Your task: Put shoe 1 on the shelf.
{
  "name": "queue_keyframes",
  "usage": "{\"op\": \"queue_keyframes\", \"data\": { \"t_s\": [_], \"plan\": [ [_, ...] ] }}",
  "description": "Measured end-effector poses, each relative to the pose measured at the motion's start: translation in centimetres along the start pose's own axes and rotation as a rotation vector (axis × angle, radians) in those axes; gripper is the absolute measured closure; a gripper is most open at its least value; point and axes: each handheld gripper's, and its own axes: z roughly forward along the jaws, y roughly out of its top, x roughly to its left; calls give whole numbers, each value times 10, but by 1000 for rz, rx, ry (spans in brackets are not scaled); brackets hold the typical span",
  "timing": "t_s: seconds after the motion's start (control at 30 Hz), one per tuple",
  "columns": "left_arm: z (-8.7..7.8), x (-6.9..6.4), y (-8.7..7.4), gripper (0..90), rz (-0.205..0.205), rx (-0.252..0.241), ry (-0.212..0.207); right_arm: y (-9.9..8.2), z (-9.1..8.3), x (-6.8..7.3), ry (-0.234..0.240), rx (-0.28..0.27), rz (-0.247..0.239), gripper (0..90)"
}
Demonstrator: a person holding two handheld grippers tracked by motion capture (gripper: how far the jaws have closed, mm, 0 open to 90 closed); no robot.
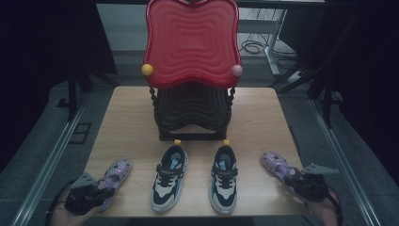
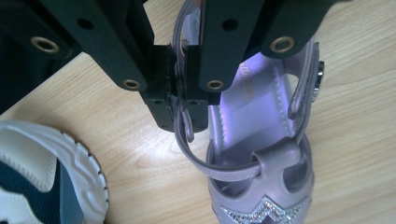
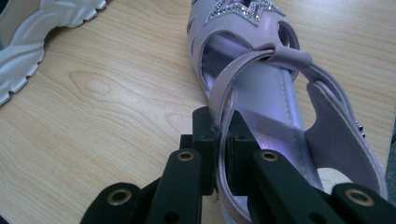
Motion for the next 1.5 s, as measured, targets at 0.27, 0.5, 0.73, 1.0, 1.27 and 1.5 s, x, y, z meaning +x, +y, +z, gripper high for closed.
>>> {"op": "queue_keyframes", "data": {
  "t_s": [0.27, 0.5, 0.73, 1.0, 1.27, 1.5],
  "plan": [
    [-13, 8, 0, 860, -45, -53, 13, 4, -2, -1, 8, -30, -2, 857],
    [-18, 15, 1, 859, -76, -95, 31, 6, -7, -3, -14, -51, 1, 856],
    [-26, 17, 2, 860, -97, -148, 9, 7, -16, -6, -29, -97, 32, 857],
    [-32, 13, 13, 859, -101, -209, -12, 14, -26, -1, -13, -172, 36, 857],
    [-34, 5, 30, 857, -76, -253, -30, 27, -29, 6, 14, -219, 24, 857],
    [-35, -2, 47, 857, -53, -276, -44, 43, -31, 13, 47, -270, 3, 857]
  ]
}}
